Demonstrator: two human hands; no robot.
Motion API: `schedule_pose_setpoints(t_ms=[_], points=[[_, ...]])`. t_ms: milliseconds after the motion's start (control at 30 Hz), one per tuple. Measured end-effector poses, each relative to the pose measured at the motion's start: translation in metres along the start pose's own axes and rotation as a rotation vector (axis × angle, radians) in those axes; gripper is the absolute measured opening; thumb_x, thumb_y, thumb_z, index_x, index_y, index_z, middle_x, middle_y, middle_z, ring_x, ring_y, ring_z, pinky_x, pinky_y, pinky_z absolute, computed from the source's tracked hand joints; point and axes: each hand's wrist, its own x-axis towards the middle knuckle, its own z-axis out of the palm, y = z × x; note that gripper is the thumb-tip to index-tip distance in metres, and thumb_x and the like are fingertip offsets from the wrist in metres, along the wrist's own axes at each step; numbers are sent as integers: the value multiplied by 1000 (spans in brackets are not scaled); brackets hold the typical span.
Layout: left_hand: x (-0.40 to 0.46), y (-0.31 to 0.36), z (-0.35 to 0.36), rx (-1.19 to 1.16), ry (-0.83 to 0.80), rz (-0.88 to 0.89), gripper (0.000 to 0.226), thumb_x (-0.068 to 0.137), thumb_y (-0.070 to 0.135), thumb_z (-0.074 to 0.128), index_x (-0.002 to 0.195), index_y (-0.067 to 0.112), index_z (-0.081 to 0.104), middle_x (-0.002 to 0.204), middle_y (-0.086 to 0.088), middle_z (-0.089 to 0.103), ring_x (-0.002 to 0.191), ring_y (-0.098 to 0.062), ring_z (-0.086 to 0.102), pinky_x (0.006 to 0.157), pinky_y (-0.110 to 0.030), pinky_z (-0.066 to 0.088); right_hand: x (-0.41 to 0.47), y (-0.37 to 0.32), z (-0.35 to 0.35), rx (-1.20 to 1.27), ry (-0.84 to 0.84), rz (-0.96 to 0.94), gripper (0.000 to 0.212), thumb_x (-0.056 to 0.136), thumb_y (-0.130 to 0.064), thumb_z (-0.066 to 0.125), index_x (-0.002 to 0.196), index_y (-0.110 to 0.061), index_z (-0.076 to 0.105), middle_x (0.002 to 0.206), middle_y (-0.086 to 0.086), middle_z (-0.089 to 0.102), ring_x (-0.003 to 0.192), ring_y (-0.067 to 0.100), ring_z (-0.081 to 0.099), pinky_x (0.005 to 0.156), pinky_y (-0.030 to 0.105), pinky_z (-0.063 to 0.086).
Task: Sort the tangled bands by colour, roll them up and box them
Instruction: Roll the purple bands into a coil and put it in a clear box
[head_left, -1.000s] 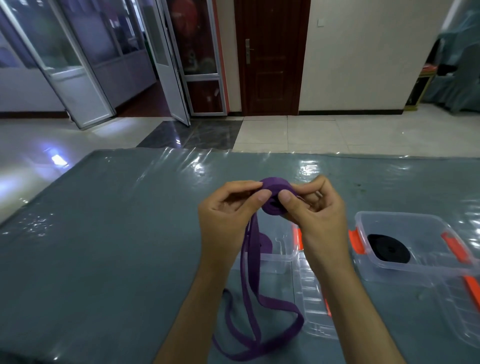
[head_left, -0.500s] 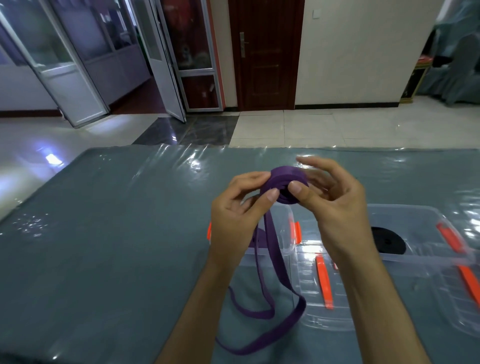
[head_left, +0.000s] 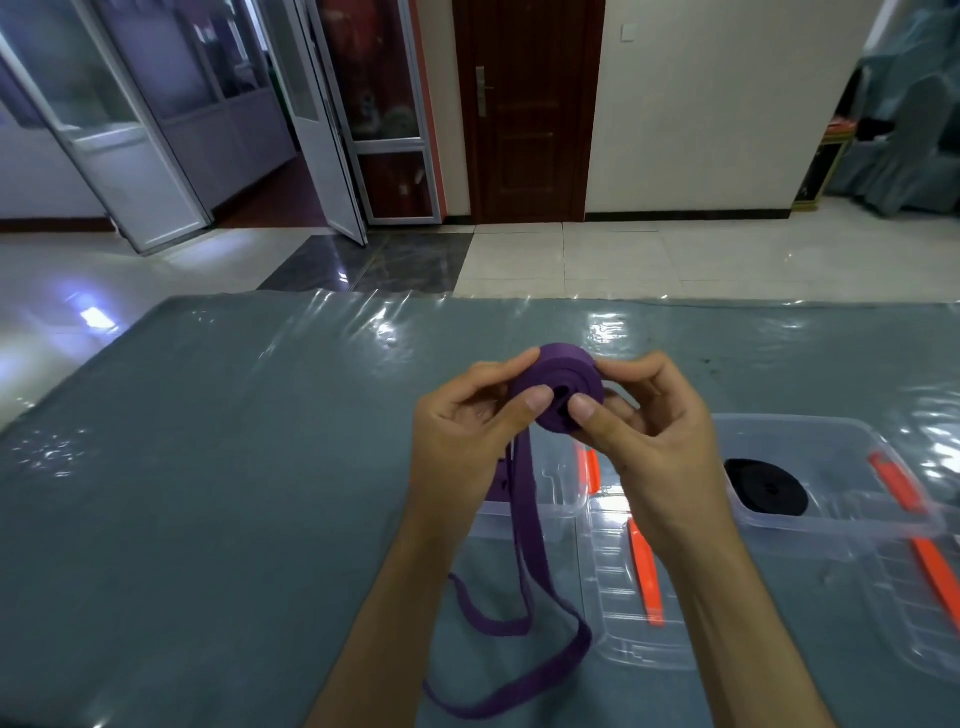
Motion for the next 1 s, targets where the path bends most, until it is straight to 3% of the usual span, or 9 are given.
schedule_pose_setpoints(t_ms=[133, 267, 333, 500, 600, 700, 800, 867, 1000], points=[[0, 1, 3, 27, 136, 38, 24, 83, 27, 88, 106, 23, 81, 106, -8, 81, 100, -26, 80, 86, -27, 63, 5, -6, -3, -60, -23, 2, 26, 76, -16, 85, 94, -20, 66, 103, 10, 80, 95, 26, 79, 80, 32, 64], [-3, -4, 4, 43, 50, 8, 34, 88, 17, 81, 120, 30, 79, 122, -5, 77, 117, -24, 74, 97, -27, 59, 4, -5, -1, -76, 35, -72, 33, 79, -18, 85, 108, -21, 71, 111, 10, 77, 102, 29, 77, 88, 40, 64], [-2, -4, 2, 59, 23, 17, 40, 89, 16, 81, 124, 35, 77, 120, -2, 78, 114, -20, 75, 97, -24, 58, 3, -2, 1, -39, 51, -63, 31, 78, -20, 84, 106, -18, 69, 111, 10, 78, 105, 29, 76, 92, 42, 63], [-8, -7, 1, 19, 181, 19, 32, 81, 35, 90, 112, 33, 81, 111, -4, 82, 104, -24, 79, 90, -26, 62, 5, -5, 0, -98, 12, -65, 28, 77, -19, 85, 97, -18, 65, 100, 9, 79, 96, 25, 78, 84, 36, 65], [-8, -12, 3, 24, 124, 17, 36, 89, 24, 85, 124, 27, 78, 124, -6, 77, 117, -24, 74, 98, -27, 59, 8, -6, 2, -127, 37, -135, 31, 80, -17, 83, 109, -23, 73, 109, 8, 78, 104, 27, 76, 90, 41, 63], [-6, -13, 5, 70, 72, 10, 45, 90, 13, 82, 129, 33, 75, 124, -4, 77, 116, -22, 74, 99, -27, 58, 7, -6, 1, -86, 67, -99, 26, 77, -23, 83, 101, -22, 72, 106, 9, 77, 104, 28, 76, 91, 45, 63], [-8, -12, 5, 38, 135, -20, 42, 83, 18, 89, 121, 34, 77, 117, -3, 80, 110, -24, 77, 94, -30, 61, 8, -9, -5, -89, 34, -39, 25, 77, -21, 84, 91, -19, 63, 98, 12, 79, 94, 27, 79, 77, 35, 65], [-10, -11, 10, -15, 151, -40, 41, 81, 26, 91, 119, 29, 76, 116, -5, 80, 109, -25, 78, 92, -31, 62, 11, -13, -8, -92, 8, -50, 24, 81, -18, 82, 99, -20, 66, 98, 10, 80, 91, 24, 80, 72, 29, 64], [-9, -12, 21, -64, 137, -105, 36, 86, 23, 85, 121, 28, 76, 121, -2, 79, 116, -21, 75, 95, -25, 59, 12, -15, -6, -37, 39, -103, 24, 81, -21, 81, 105, -24, 76, 105, 5, 80, 100, 24, 78, 82, 33, 64]])
